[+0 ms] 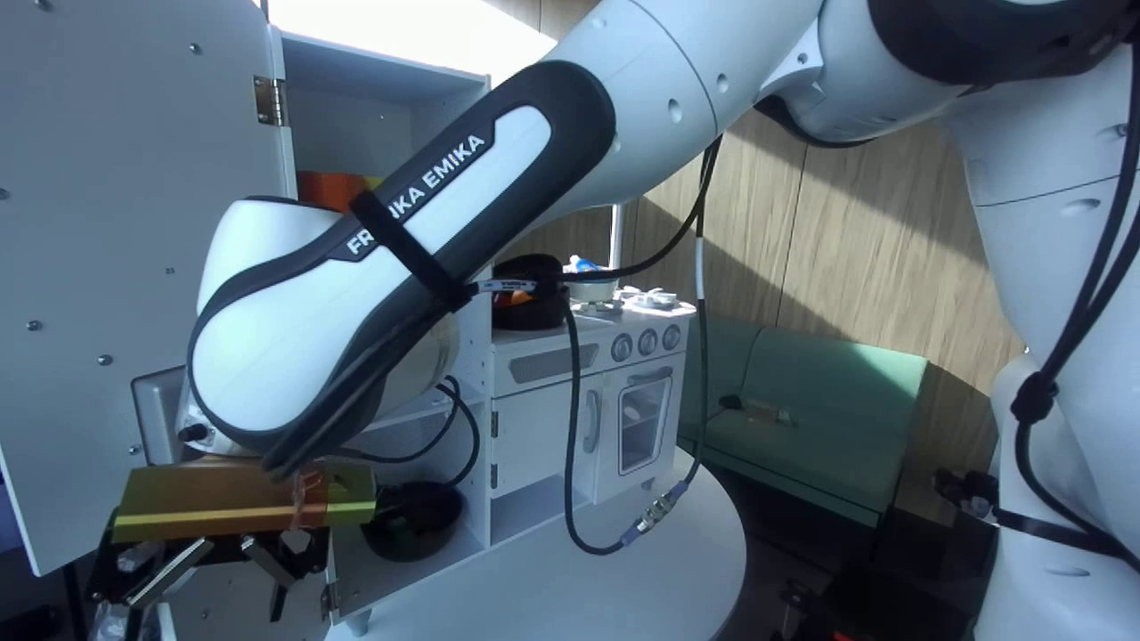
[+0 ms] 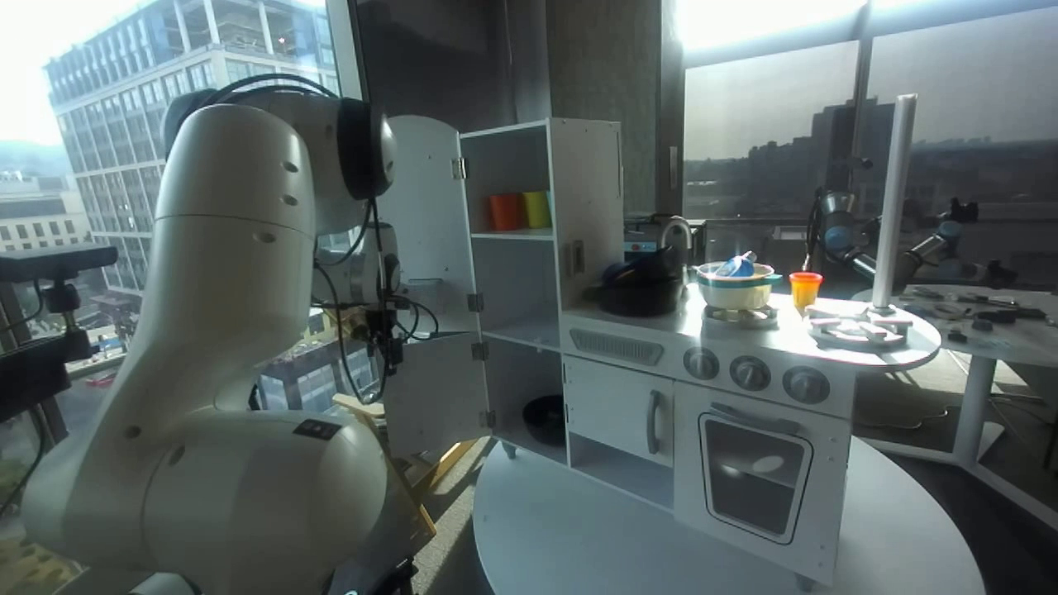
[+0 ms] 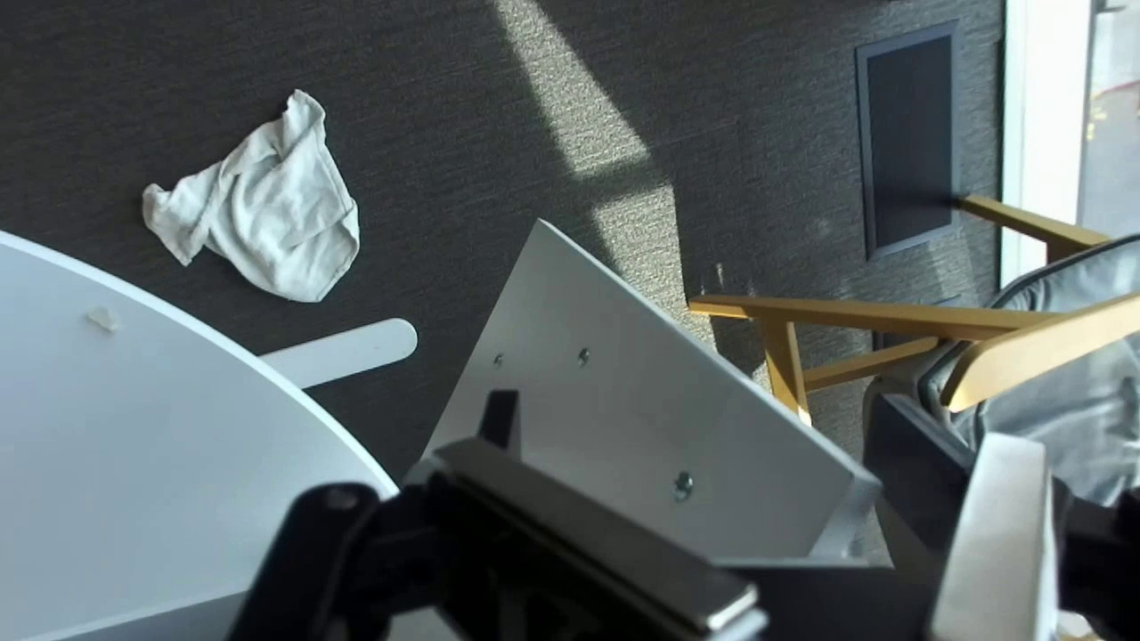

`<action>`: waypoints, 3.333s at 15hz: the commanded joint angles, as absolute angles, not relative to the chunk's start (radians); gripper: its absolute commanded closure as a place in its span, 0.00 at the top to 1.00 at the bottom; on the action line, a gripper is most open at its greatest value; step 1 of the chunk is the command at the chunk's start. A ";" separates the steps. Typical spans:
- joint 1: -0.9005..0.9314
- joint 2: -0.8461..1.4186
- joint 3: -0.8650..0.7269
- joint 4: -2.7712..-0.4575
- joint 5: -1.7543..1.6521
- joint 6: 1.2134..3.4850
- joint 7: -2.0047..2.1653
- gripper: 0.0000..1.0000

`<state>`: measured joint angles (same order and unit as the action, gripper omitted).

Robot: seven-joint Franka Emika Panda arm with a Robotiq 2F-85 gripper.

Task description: Close the bottom cabinet door to the far right, close the cabinet door directly under the sink, close the bottom refrigerator door, close the top refrigerator door

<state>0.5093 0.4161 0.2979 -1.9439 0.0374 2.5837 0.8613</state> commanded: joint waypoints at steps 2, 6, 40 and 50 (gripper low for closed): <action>0.503 0.453 0.301 -1.940 0.086 2.586 0.767 1.00; 0.517 0.374 0.263 -1.972 0.050 2.494 0.785 1.00; 0.506 0.446 0.292 -1.934 -0.040 2.748 0.685 1.00; 0.560 0.296 0.156 -2.072 -0.227 2.477 0.822 1.00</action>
<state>0.5408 0.3499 0.2117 -2.0026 -0.1246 2.4970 0.7369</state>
